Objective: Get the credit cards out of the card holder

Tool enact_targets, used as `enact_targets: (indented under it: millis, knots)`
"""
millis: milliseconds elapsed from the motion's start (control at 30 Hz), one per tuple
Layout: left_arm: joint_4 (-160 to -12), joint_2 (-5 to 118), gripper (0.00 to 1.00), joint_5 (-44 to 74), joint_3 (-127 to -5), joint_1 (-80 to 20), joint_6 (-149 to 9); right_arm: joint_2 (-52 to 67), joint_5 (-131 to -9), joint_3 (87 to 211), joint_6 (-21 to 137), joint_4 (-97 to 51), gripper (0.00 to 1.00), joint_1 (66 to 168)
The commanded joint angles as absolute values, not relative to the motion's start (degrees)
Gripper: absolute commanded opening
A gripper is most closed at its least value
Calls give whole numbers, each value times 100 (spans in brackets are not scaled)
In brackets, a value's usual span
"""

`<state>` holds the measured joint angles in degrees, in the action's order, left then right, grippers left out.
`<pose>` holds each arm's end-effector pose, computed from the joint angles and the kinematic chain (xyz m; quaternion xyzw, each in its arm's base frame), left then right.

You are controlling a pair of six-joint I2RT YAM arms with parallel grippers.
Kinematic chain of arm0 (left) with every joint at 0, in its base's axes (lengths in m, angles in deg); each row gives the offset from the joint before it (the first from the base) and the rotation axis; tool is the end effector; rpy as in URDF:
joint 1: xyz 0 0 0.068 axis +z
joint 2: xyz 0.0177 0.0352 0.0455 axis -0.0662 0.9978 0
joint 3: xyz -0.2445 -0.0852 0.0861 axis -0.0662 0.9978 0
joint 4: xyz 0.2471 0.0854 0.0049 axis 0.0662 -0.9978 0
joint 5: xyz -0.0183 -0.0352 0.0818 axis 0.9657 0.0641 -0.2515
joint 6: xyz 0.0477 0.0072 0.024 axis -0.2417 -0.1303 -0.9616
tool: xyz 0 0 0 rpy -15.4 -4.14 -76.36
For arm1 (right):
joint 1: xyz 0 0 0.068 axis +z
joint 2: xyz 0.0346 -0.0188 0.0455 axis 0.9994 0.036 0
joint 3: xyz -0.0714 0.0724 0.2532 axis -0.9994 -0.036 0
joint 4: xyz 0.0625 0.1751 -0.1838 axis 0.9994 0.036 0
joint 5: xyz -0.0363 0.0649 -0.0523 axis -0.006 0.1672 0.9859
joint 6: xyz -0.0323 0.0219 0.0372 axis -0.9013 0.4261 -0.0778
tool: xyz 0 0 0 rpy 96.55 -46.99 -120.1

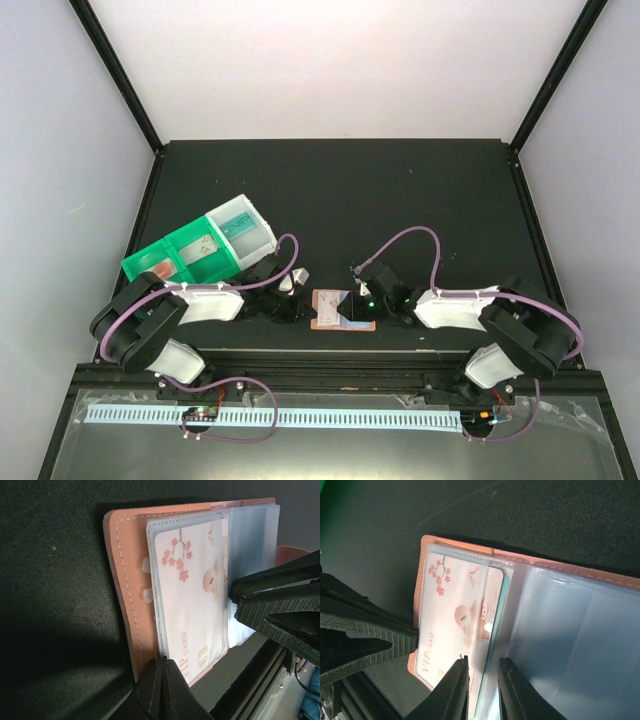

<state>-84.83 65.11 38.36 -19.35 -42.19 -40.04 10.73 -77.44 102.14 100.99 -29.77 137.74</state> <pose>0.1703 -0.1588 0.1134 0.0570 0.9195 -0.3854 0.0528 0.1558 0.1987 0.1261 -0.0474 0.9290 0.3435 0.1293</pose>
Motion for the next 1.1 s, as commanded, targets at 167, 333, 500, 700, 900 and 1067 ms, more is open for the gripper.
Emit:
enact_targets:
  millis: [167,333,500,700,900,1067]
  knots:
    - [-8230,6516,2,3933,-1818,-4253,-3966,1360,-7504,10374,10046,-3208,15,13810]
    - [-8244,6487,1,3895,-1778,-4248,-3972,1538,-7462,10376,10026,-3221,13,13818]
    - [-8208,6446,2,3851,-1704,-4250,-3952,1544,-7270,10374,9941,-3104,5,13816]
    - [-8325,6428,3,3806,-1728,-4250,-3952,1354,-7015,10336,9834,-2904,1,13817]
    - [-8603,6199,6,3708,-1830,-4252,-3962,1140,-6898,10351,9767,-2747,1,13819]
    - [-8716,5810,15,3666,-1885,-4255,-3832,943,-7036,10281,9855,-2925,1,13821]
